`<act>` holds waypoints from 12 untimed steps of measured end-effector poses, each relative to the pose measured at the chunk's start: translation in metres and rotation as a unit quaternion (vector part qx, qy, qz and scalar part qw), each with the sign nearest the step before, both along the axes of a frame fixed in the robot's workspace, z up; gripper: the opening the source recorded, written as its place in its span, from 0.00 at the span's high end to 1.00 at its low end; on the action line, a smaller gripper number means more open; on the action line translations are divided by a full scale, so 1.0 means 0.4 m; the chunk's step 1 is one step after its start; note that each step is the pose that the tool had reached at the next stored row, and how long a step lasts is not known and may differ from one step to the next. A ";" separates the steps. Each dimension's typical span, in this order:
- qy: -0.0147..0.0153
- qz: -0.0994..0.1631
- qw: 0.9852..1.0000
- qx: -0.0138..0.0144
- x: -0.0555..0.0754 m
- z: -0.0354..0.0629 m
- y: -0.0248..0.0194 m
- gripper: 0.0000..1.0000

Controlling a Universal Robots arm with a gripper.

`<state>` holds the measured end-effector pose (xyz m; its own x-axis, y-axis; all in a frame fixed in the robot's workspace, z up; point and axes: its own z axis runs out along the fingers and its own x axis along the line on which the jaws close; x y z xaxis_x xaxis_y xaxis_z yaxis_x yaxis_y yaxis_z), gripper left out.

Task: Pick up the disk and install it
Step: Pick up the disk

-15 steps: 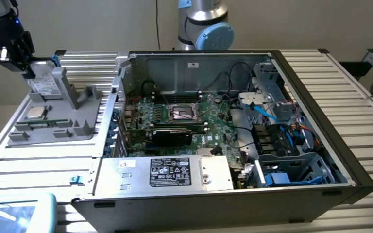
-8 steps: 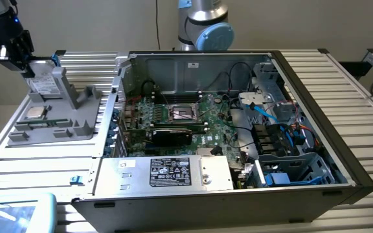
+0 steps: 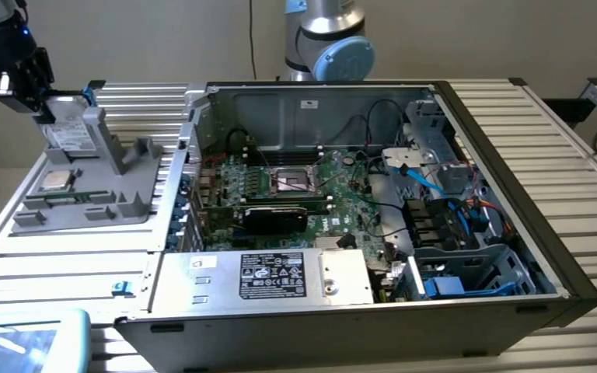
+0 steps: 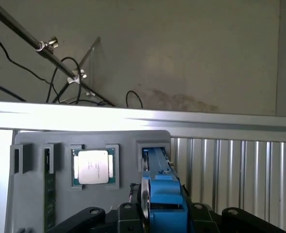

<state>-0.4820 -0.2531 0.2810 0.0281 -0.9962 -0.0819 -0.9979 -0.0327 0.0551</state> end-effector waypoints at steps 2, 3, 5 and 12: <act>0.000 -0.001 1.000 0.000 0.000 0.000 -0.001 0.62; 0.000 -0.002 1.000 0.000 0.000 0.000 -0.002 0.62; 0.001 -0.007 1.000 0.001 0.000 0.000 -0.002 0.62; 0.002 -0.010 1.000 0.014 0.000 0.000 -0.006 0.62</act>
<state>-0.4820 -0.2556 0.2809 0.0074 -0.9939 -0.1101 -0.9982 -0.0138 0.0579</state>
